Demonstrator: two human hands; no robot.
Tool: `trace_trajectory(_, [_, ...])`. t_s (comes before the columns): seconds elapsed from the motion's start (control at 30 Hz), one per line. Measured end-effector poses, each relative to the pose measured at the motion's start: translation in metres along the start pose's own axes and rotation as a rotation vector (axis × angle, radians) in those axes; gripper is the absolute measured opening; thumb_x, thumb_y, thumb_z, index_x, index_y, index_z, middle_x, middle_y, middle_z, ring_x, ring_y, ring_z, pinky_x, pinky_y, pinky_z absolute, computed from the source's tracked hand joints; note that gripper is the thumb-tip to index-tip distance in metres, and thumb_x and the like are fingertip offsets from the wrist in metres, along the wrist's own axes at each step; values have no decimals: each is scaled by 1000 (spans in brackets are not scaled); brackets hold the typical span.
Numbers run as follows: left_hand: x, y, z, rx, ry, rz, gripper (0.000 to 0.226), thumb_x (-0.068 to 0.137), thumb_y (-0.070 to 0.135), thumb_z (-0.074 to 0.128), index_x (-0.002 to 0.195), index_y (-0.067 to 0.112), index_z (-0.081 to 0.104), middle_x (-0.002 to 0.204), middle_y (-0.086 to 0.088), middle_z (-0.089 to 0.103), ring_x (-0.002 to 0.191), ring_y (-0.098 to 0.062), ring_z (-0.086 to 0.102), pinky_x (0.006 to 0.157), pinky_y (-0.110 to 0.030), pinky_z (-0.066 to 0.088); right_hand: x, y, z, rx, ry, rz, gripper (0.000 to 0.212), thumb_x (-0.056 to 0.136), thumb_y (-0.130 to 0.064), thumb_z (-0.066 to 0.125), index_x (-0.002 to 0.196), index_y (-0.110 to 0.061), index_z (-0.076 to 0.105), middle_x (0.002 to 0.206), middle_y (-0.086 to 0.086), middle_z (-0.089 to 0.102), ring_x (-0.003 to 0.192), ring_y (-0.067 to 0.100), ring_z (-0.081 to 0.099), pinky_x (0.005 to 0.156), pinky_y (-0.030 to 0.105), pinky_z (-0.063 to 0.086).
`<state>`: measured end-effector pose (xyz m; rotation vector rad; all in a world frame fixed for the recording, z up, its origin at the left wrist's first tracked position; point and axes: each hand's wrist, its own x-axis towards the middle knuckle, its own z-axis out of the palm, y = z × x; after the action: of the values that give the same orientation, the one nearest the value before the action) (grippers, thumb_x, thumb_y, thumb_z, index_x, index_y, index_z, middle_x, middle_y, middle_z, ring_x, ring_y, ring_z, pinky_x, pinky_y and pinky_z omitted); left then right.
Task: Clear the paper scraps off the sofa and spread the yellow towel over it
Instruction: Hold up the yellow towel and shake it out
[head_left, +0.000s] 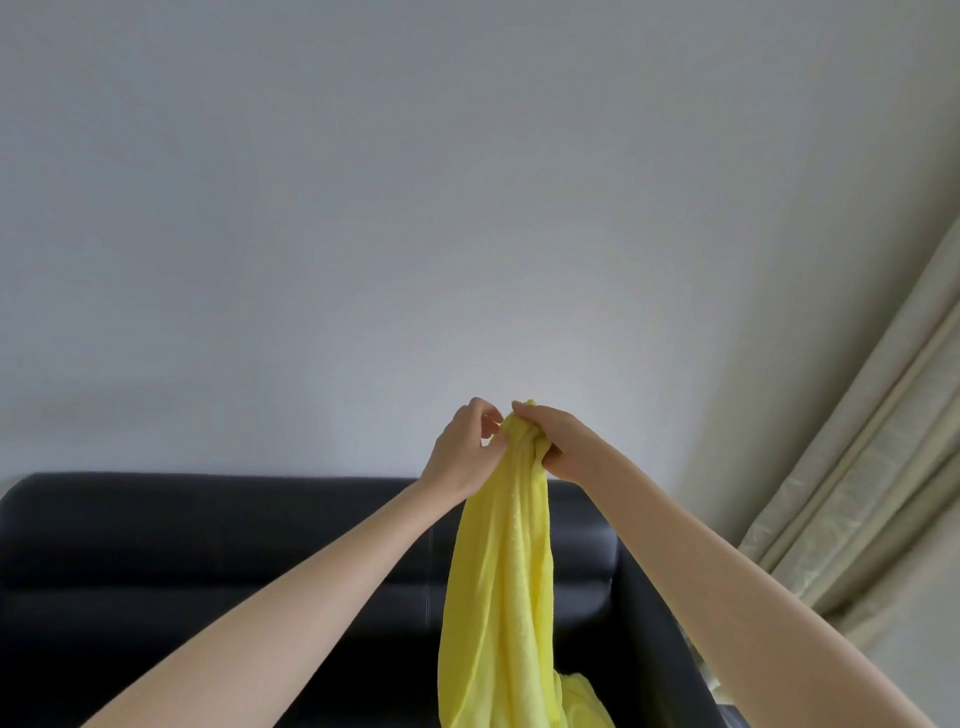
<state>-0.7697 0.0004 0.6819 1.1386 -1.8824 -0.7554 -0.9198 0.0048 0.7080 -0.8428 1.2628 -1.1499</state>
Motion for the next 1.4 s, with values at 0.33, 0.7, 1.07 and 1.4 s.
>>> trace_trajectory(0.33, [-4, -5, -4, -79, -79, -11, 27, 92, 44, 52, 108, 22, 48, 103, 9, 59, 95, -12, 62, 87, -34, 53, -14, -1, -1, 77, -124, -19, 25, 90, -23, 58, 92, 1, 63, 90, 18, 66, 80, 29, 67, 73, 35, 56])
trace_trajectory(0.7, [0, -14, -13, -168, -31, -120, 28, 100, 39, 42, 102, 13, 52, 95, 0, 59, 92, -20, 57, 81, -31, 47, -26, -6, 5, -107, -275, 8, 27, 90, 11, 46, 111, 2, 62, 110, 19, 67, 101, 30, 67, 94, 36, 53])
trace_trajectory(1.07, [-3, -14, -22, -375, 26, -326, 68, 97, 59, 15, 125, 12, 56, 121, -5, 60, 118, -21, 55, 99, -32, 40, -23, 10, 15, -846, 14, -525, 13, 82, -25, 74, 77, -28, 62, 95, -3, 52, 83, 11, 49, 73, 18, 38])
trace_trajectory(1.4, [0, -21, -25, -463, -33, -309, 50, 99, 51, 27, 116, 14, 56, 123, -12, 60, 110, -21, 58, 104, -44, 42, -34, 5, 29, -478, -176, -631, 12, 92, -11, 60, 83, -13, 52, 77, -6, 53, 74, 16, 48, 65, 18, 38])
